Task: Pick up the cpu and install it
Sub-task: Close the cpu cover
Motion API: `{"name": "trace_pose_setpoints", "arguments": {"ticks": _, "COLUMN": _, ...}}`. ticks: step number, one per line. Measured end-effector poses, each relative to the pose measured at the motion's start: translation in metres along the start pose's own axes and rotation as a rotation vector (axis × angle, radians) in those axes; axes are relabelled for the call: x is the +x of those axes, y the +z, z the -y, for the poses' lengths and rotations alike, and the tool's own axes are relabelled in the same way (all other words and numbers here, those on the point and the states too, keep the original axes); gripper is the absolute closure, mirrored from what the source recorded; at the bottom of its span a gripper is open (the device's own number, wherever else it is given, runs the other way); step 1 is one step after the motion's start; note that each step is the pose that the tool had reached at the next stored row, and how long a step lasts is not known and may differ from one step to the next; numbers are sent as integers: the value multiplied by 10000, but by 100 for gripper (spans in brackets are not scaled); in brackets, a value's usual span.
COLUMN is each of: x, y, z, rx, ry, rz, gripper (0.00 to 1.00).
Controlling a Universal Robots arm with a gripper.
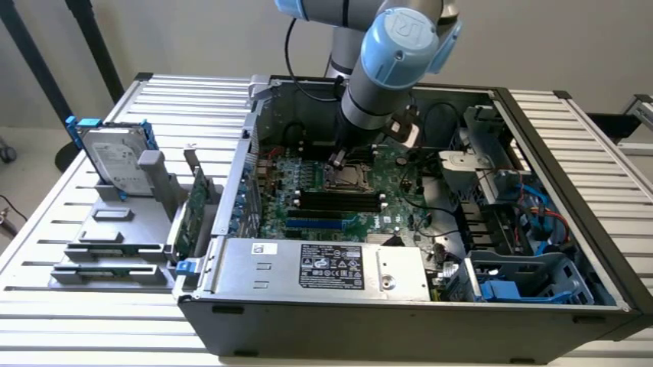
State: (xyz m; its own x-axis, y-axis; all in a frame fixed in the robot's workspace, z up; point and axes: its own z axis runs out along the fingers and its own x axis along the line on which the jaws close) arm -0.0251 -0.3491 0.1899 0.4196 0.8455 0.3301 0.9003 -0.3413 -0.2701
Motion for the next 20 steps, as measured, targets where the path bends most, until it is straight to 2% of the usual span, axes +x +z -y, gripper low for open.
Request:
{"name": "trace_pose_setpoints", "arguments": {"ticks": 10, "x": 1, "y": -5, "z": -16, "rx": 16, "ry": 15, "rz": 6, "gripper": 89}}
{"name": "trace_pose_setpoints", "arguments": {"ticks": 20, "x": 5, "y": -7, "z": -26, "rx": -23, "ry": 112, "rz": -2, "gripper": 89}}
